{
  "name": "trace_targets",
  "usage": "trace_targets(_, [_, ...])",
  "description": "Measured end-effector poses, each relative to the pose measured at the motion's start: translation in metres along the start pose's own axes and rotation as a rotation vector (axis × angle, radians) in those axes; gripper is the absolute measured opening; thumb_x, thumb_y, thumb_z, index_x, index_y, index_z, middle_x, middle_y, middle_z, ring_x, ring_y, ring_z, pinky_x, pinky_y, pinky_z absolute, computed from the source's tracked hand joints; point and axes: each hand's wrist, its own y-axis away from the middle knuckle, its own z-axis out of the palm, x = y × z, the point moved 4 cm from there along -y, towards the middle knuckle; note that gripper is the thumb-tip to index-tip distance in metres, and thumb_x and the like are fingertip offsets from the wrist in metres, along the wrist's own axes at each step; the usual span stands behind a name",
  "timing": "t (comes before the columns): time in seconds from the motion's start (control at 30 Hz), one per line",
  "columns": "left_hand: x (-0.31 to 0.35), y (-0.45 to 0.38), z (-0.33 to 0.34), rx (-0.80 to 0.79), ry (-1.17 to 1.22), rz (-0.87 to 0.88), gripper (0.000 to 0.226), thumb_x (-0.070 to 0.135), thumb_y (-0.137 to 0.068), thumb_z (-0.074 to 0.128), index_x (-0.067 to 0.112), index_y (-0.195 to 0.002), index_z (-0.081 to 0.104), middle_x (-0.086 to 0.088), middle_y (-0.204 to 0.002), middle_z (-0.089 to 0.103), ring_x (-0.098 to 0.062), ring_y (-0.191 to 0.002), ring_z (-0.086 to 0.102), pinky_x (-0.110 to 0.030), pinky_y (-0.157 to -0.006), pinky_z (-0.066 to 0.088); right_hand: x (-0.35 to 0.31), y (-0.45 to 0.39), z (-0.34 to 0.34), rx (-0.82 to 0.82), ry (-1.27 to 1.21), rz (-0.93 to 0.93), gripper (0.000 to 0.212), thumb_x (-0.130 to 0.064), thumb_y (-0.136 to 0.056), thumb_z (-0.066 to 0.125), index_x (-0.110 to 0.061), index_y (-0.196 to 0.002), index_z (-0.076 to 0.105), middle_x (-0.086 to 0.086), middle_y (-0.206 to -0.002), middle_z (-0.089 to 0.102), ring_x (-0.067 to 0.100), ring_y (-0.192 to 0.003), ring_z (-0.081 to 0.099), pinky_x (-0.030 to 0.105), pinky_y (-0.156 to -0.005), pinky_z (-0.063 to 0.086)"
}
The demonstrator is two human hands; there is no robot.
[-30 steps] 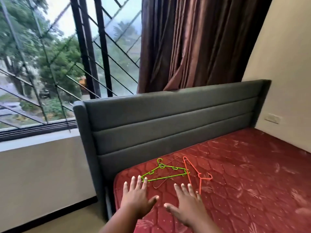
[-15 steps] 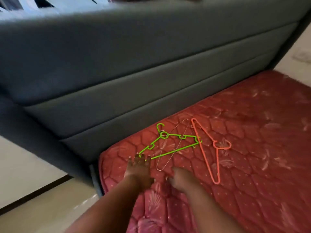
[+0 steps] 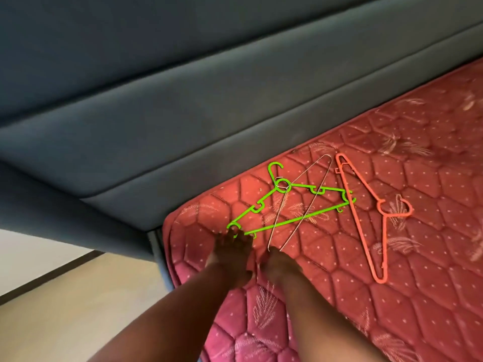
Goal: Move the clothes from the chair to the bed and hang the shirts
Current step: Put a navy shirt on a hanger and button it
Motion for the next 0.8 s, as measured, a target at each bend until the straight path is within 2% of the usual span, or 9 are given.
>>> trace_targets(0.17, [-0.002, 0.014, 0.009, -0.012, -0.023, -0.041, 0.082, 0.05, -0.096, 0.044, 0.015, -0.156, -0.001, -0.012, -0.163, -0.006, -0.033, -0.15, -0.007, -0.053, -0.119, -0.002, 0.006, 0.014, -0.009, 0.072, 0.044, 0.0, 0.038, -0.032, -0.096, 0.043, -0.023, -0.13, 0.057, 0.005, -0.138, 0.057, 0.026, -0.127, 0.054, 0.038, -0.101, 0.043])
trace_targets(0.27, [-0.002, 0.029, 0.007, -0.052, -0.038, -0.096, 0.079, 0.05, -0.099, 0.038, 0.014, -0.155, -0.002, -0.014, -0.162, -0.011, -0.034, -0.149, -0.01, -0.054, -0.119, -0.002, 0.018, 0.041, -0.031, 0.263, 0.024, 0.003, 0.033, -0.033, -0.098, 0.045, -0.017, -0.123, 0.059, 0.008, -0.128, 0.062, 0.029, -0.117, 0.06, 0.036, -0.095, 0.047])
trace_targets(0.4, [0.016, 0.045, -0.009, -0.053, 0.037, -0.135, 0.068, 0.047, -0.096, 0.045, 0.016, -0.152, 0.023, -0.014, -0.163, 0.0, -0.036, -0.15, -0.002, -0.055, -0.118, 0.005, 0.045, 0.097, -0.073, 0.593, -0.043, -0.041, 0.041, -0.048, -0.099, 0.04, -0.019, -0.116, 0.062, 0.01, -0.122, 0.06, 0.033, -0.108, 0.061, 0.038, -0.087, 0.049])
trace_targets(0.47, [0.032, 0.056, -0.022, -0.03, 0.034, -0.128, 0.064, 0.045, -0.095, 0.046, 0.015, -0.149, 0.03, -0.015, -0.163, 0.005, -0.037, -0.149, 0.002, -0.055, -0.118, 0.007, 0.059, 0.128, -0.096, 0.785, -0.029, -0.055, 0.034, -0.047, -0.095, 0.053, -0.018, -0.104, 0.07, 0.012, -0.112, 0.06, 0.036, -0.098, 0.061, 0.042, -0.078, 0.052])
trace_targets(0.57, [0.068, 0.08, -0.045, 0.052, 0.016, -0.113, 0.064, 0.044, -0.094, 0.046, 0.016, -0.15, 0.03, -0.013, -0.163, 0.008, -0.037, -0.149, 0.005, -0.053, -0.119, 0.01, 0.086, 0.182, -0.126, 0.997, 0.064, -0.122, 0.024, -0.04, -0.072, 0.082, -0.02, -0.077, 0.072, 0.011, -0.087, 0.059, 0.034, -0.074, 0.06, 0.041, -0.058, 0.052])
trace_targets(0.63, [0.093, 0.095, -0.055, 0.089, 0.033, -0.108, 0.066, 0.044, -0.093, 0.046, 0.016, -0.151, 0.028, -0.012, -0.163, 0.006, -0.035, -0.15, 0.005, -0.052, -0.119, 0.011, 0.1, 0.215, -0.138, 1.076, 0.113, -0.232, 0.027, -0.041, -0.066, 0.085, -0.022, -0.073, 0.068, 0.007, -0.086, 0.061, 0.03, -0.071, 0.061, 0.037, -0.054, 0.052])
trace_targets(0.7, [0.122, 0.115, -0.06, 0.115, 0.061, -0.09, 0.068, 0.046, -0.093, 0.046, 0.017, -0.152, 0.026, -0.011, -0.164, 0.003, -0.033, -0.15, 0.004, -0.051, -0.119, 0.012, 0.121, 0.257, -0.148, 1.162, 0.114, -0.33, 0.026, -0.042, -0.071, 0.08, -0.023, -0.073, 0.063, 0.003, -0.08, 0.06, 0.026, -0.058, 0.062, 0.033, -0.042, 0.047])
trace_targets(0.77, [0.154, 0.137, -0.058, 0.138, 0.091, -0.073, 0.071, 0.05, -0.092, 0.047, 0.018, -0.152, 0.025, -0.01, -0.164, 0.001, -0.032, -0.15, 0.003, -0.052, -0.119, 0.012, 0.147, 0.299, -0.154, 1.252, 0.069, -0.38, 0.024, -0.045, -0.084, 0.059, -0.022, -0.078, 0.054, 0.002, -0.075, 0.058, 0.028, -0.047, 0.059, 0.031, -0.032, 0.039])
trace_targets(0.8, [0.166, 0.147, -0.055, 0.15, 0.11, -0.074, 0.076, 0.055, -0.091, 0.048, 0.018, -0.153, 0.023, -0.009, -0.164, 0.001, -0.031, -0.151, 0.003, -0.052, -0.119, 0.012, 0.158, 0.317, -0.157, 1.29, 0.018, -0.405, 0.025, -0.045, -0.087, 0.048, -0.021, -0.08, 0.05, 0.004, -0.074, 0.058, 0.032, -0.047, 0.059, 0.032, -0.032, 0.038])
